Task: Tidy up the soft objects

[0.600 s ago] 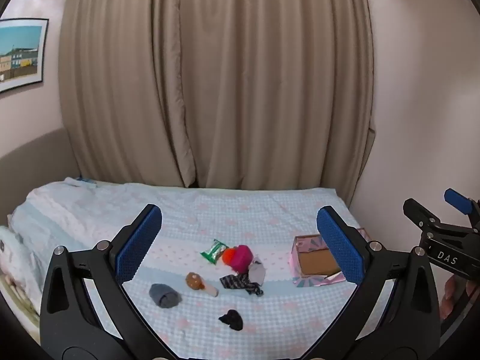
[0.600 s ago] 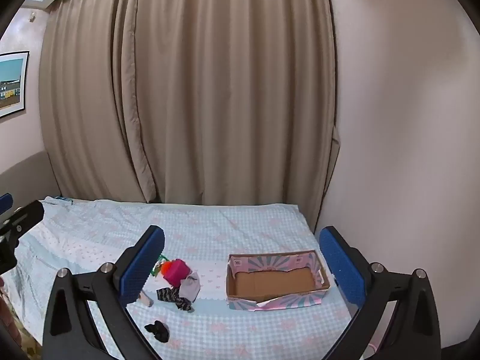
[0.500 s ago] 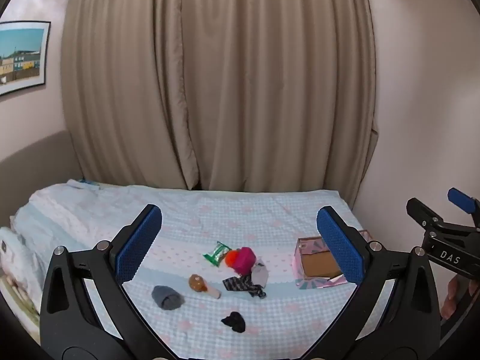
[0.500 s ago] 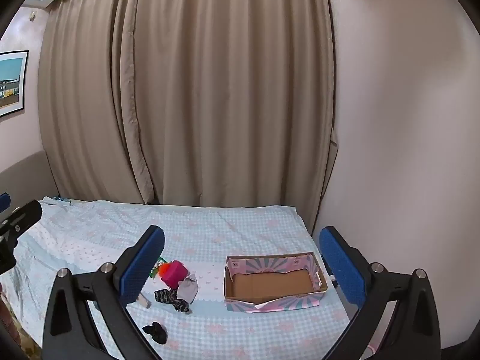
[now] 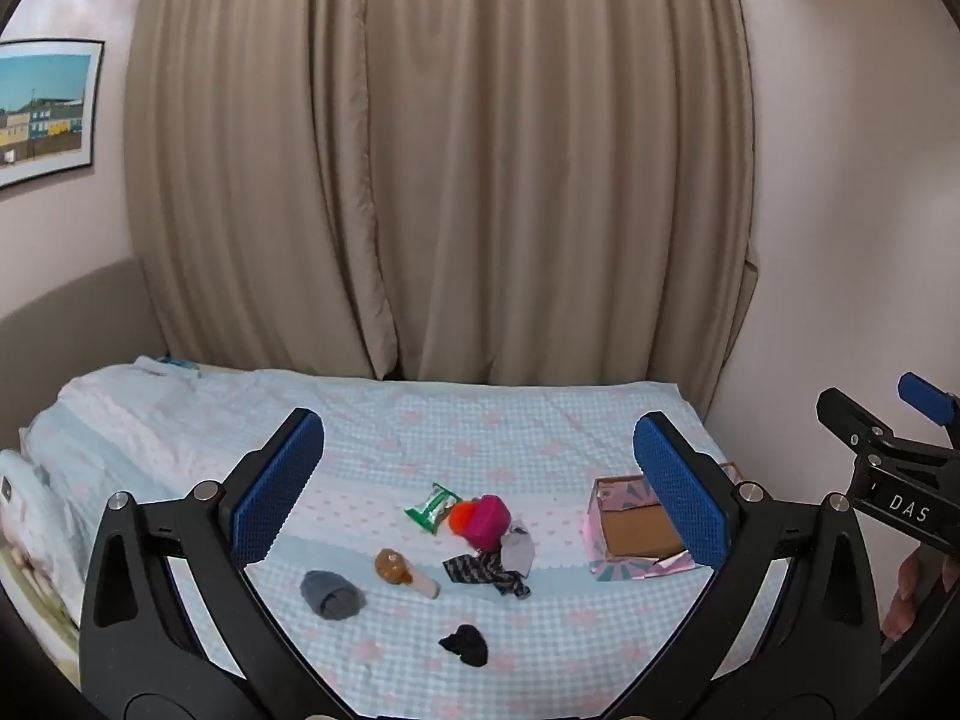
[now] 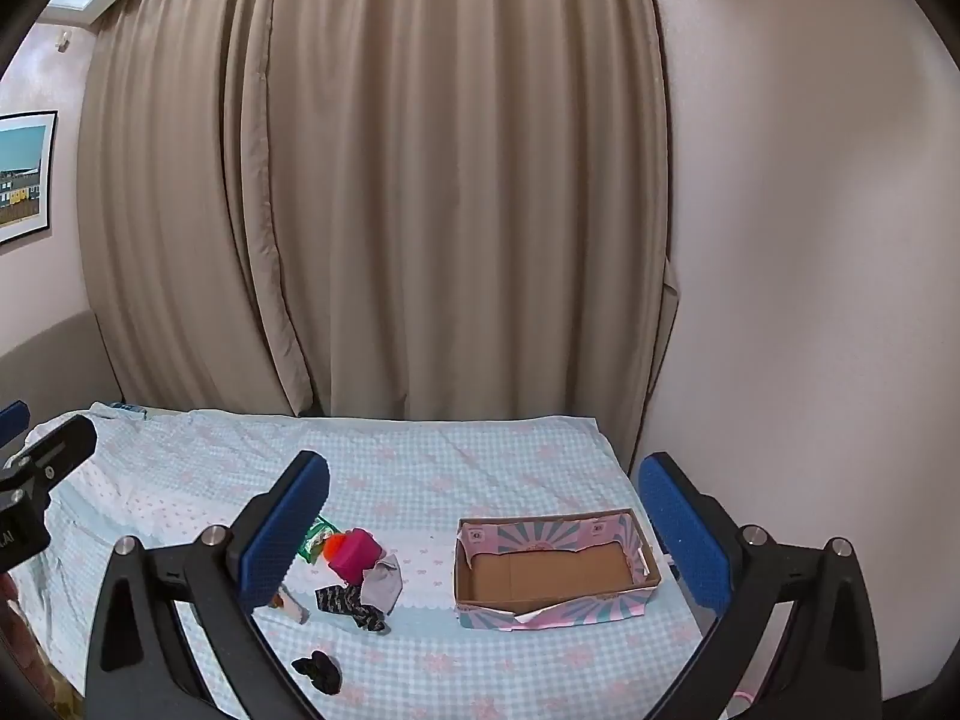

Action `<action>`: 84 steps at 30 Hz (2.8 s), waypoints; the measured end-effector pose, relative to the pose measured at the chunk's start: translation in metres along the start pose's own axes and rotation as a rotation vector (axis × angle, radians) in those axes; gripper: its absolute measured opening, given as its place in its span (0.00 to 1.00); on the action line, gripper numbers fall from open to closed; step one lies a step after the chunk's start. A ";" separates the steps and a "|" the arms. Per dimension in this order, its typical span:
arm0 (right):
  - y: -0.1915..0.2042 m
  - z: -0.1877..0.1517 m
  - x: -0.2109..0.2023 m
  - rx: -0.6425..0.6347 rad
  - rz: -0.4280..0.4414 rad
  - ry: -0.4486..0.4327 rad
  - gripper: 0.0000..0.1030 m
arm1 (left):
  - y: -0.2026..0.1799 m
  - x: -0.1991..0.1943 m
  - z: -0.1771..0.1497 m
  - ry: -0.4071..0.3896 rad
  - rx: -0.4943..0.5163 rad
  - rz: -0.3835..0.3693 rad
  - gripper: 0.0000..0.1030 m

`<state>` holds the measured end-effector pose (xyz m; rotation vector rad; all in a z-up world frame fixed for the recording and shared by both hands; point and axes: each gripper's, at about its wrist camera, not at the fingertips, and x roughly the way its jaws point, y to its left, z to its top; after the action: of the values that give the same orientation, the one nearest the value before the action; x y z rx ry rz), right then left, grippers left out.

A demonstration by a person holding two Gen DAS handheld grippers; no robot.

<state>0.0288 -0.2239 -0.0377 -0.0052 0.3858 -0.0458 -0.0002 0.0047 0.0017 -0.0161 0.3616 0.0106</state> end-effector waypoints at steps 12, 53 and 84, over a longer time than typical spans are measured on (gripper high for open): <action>-0.003 0.005 0.000 0.016 0.003 -0.001 1.00 | -0.004 -0.002 -0.003 -0.002 0.015 -0.006 1.00; -0.003 0.001 -0.002 0.022 0.007 0.000 1.00 | -0.005 0.001 -0.005 0.013 0.005 -0.032 1.00; -0.001 0.013 -0.002 0.018 0.024 0.017 1.00 | -0.001 0.001 -0.005 0.024 0.002 -0.012 1.00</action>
<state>0.0322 -0.2253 -0.0246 0.0179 0.4023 -0.0260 -0.0009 0.0033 -0.0029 -0.0168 0.3853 -0.0019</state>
